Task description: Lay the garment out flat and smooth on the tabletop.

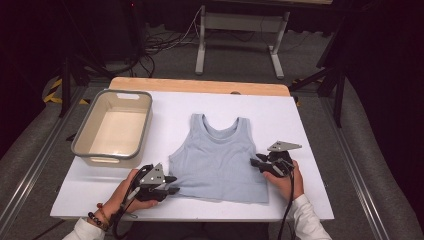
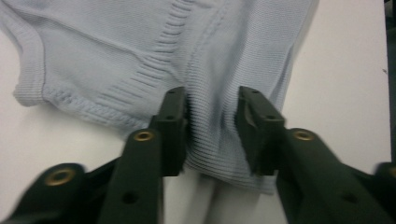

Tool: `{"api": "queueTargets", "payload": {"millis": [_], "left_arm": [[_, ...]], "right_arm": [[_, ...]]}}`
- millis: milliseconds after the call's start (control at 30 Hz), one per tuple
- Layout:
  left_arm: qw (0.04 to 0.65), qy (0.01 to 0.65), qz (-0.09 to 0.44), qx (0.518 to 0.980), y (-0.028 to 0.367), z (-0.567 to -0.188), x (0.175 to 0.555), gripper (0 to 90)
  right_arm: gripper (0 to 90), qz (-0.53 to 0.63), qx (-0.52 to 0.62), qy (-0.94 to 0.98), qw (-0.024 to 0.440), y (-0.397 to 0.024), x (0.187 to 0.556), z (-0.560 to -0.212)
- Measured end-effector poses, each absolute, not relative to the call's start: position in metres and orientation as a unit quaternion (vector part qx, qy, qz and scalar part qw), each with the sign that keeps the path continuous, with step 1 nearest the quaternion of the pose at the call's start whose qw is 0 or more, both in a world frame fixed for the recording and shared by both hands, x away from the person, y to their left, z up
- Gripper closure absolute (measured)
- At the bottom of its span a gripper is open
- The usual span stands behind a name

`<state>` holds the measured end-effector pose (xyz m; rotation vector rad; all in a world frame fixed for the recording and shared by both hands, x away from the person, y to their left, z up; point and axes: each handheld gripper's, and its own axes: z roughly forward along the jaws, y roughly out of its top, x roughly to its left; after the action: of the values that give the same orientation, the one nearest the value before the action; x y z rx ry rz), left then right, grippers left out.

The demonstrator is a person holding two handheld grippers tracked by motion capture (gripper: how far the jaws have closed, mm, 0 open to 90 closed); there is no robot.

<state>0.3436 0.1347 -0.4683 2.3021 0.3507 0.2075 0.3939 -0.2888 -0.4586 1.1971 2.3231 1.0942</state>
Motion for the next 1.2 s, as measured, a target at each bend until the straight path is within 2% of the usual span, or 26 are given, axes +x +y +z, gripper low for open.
{"api": "queueTargets", "payload": {"millis": [67, 167, 333, 600, 700, 833, 867, 1000, 1100, 1133, 1200], "left_arm": [[0.385, 0.133, 0.092, 0.909, 0.134, -0.467, 0.343, 79.9], [0.366, 0.116, 0.111, 0.917, 0.132, -0.464, 0.339, 83.0], [0.358, 0.11, 0.123, 0.919, 0.137, -0.462, 0.337, 83.7], [0.376, 0.14, 0.122, 0.908, 0.153, -0.466, 0.326, 83.5], [0.388, 0.151, 0.123, 0.901, 0.155, -0.467, 0.324, 78.2], [0.41, 0.175, 0.129, 0.886, 0.156, -0.468, 0.323, 58.3], [0.419, 0.18, 0.132, 0.88, 0.157, -0.466, 0.323, 58.3], [0.453, 0.182, 0.14, 0.861, 0.162, -0.46, 0.323, 42.5], [0.471, 0.182, 0.156, 0.849, 0.165, -0.456, 0.321, 38.7], [0.476, 0.182, 0.161, 0.845, 0.166, -0.455, 0.32, 34.9], [0.481, 0.179, 0.17, 0.841, 0.168, -0.454, 0.318, 34.0]], "right_arm": [[72.5, 0.383, 0.415, 0.81, 0.158, -0.287, 0.394, -0.458], [75.2, 0.383, 0.412, 0.81, 0.163, -0.285, 0.394, -0.458], [76.8, 0.382, 0.401, 0.814, 0.173, -0.277, 0.395, -0.457], [76.5, 0.37, 0.375, 0.828, 0.194, -0.254, 0.393, -0.455], [74.0, 0.365, 0.37, 0.828, 0.209, -0.252, 0.391, -0.454], [68.8, 0.369, 0.371, 0.821, 0.227, -0.256, 0.388, -0.451], [67.5, 0.382, 0.37, 0.815, 0.231, -0.259, 0.385, -0.449], [55.8, 0.421, 0.348, 0.79, 0.277, -0.266, 0.37, -0.432], [52.8, 0.43, 0.338, 0.786, 0.289, -0.266, 0.365, -0.427], [49.2, 0.439, 0.326, 0.782, 0.3, -0.266, 0.36, -0.422], [47.4, 0.439, 0.322, 0.78, 0.309, -0.265, 0.357, -0.42]]}}
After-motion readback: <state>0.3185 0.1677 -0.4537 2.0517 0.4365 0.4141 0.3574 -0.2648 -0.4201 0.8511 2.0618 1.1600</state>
